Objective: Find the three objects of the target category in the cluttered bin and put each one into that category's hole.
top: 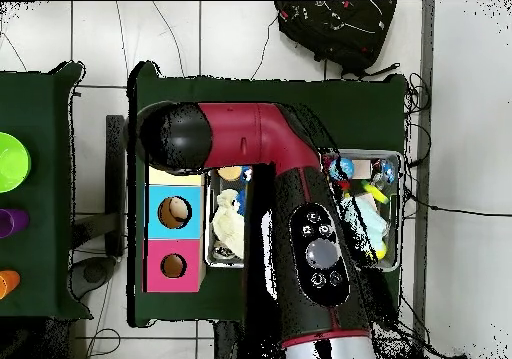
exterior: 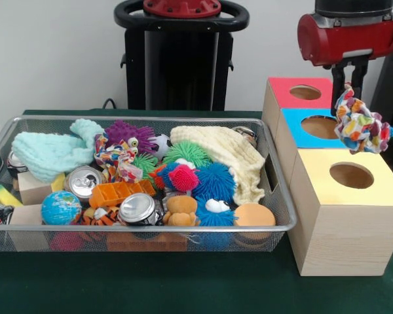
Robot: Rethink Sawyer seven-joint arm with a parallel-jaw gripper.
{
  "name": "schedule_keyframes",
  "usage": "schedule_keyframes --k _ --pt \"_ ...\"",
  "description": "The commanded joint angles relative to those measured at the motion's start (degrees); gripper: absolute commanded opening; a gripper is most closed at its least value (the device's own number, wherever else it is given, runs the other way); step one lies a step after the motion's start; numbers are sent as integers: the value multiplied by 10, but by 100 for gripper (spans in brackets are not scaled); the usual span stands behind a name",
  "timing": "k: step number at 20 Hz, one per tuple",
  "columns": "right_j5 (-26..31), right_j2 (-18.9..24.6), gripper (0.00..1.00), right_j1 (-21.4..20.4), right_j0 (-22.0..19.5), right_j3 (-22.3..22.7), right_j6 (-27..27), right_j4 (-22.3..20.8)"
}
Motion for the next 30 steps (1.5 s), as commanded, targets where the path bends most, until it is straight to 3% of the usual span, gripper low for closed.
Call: schedule_keyframes --k 1,30 --pt "63 -21 0 31 5 -9 102 9" --pt "55 -79 0 54 76 -40 145 52"
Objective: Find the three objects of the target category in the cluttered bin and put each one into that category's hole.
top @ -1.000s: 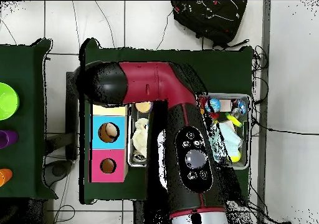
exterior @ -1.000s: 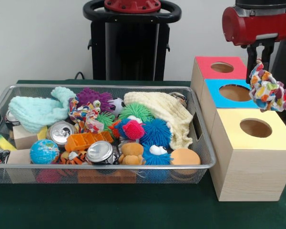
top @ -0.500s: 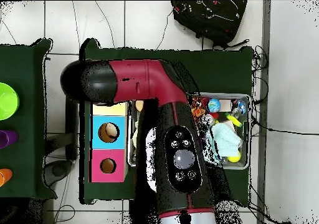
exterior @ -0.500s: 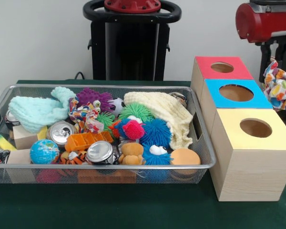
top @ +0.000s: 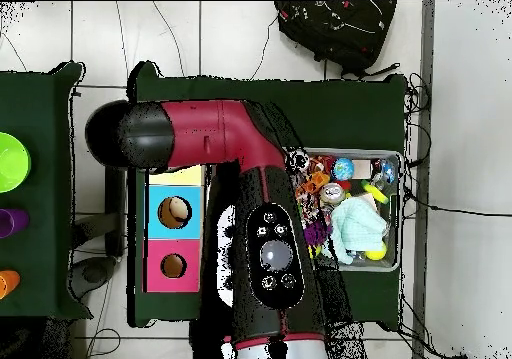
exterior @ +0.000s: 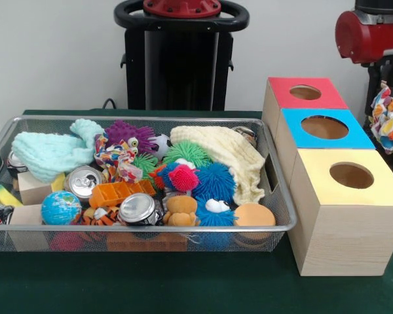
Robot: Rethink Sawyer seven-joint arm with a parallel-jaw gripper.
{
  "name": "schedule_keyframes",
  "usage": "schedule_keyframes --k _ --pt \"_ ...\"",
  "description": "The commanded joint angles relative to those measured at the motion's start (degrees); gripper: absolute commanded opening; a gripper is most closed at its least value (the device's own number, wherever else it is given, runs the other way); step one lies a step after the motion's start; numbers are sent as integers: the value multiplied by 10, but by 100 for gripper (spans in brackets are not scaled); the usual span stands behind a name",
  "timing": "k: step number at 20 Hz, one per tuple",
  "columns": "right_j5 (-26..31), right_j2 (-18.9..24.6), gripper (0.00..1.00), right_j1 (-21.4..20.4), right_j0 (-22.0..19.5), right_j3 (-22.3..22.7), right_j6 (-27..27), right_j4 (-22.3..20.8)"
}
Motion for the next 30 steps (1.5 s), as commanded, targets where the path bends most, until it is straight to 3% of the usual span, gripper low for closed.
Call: schedule_keyframes --k 1,24,30 --pt "53 -20 0 36 6 -2 144 19" --pt "39 -67 0 54 56 -10 178 72" --pt "6 -76 0 66 65 2 180 86"
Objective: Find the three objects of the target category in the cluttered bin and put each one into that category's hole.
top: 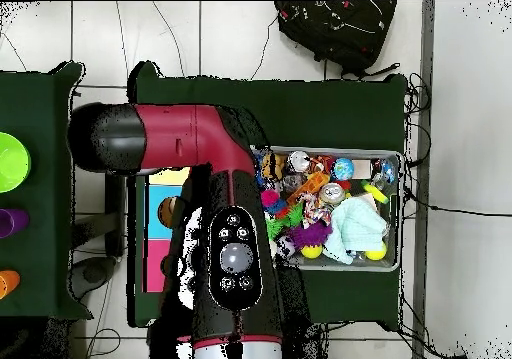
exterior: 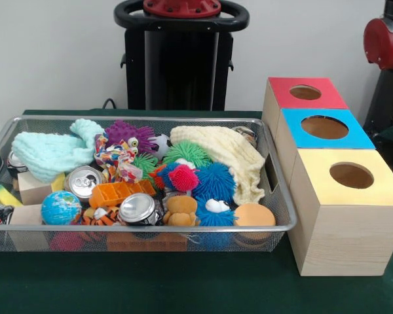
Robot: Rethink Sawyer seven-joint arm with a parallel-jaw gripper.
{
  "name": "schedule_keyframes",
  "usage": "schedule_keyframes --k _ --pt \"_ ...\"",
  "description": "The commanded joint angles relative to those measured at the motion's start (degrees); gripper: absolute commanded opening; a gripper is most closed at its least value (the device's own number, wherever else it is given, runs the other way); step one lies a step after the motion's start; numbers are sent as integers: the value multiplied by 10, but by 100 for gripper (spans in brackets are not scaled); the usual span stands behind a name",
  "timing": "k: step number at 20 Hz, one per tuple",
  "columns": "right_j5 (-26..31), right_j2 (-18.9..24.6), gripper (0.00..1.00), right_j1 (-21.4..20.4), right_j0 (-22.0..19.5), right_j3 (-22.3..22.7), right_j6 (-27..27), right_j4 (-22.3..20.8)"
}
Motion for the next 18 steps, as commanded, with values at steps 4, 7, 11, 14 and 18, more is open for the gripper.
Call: schedule_keyframes --k 4,7,11,14,18 --pt "-16 -11 0 45 6 33 171 28" --pt "-37 -13 0 56 14 38 176 34" --pt "-58 -13 0 64 14 44 171 43" --pt "-68 -13 0 66 13 47 165 49" --pt "-77 -15 0 66 13 52 157 56"
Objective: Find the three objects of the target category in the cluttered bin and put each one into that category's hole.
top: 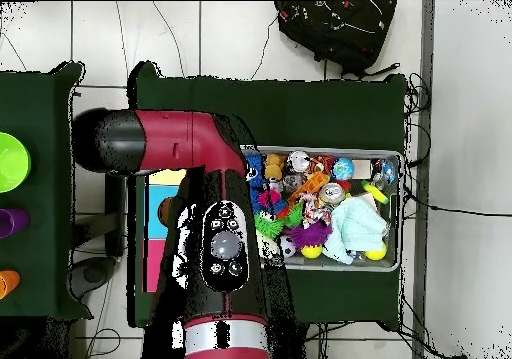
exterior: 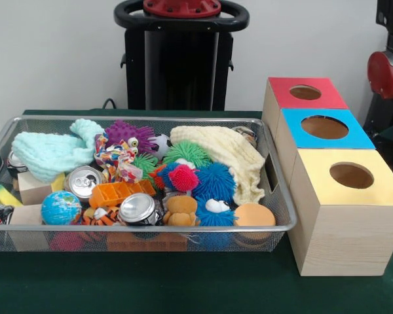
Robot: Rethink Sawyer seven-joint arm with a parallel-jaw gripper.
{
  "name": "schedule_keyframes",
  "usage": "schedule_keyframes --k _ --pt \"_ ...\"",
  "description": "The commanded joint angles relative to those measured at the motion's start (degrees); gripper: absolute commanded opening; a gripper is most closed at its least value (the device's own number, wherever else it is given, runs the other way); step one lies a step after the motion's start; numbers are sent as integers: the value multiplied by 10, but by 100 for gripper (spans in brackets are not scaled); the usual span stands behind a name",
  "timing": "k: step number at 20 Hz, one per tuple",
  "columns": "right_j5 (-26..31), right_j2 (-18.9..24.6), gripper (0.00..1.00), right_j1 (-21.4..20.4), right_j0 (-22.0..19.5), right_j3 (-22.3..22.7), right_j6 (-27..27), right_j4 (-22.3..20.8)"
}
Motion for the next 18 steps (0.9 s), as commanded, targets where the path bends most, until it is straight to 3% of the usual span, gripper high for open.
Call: schedule_keyframes --k 1,18 --pt "-37 2 0 27 -5 53 157 21" --pt "-44 -22 0 13 16 77 167 46"
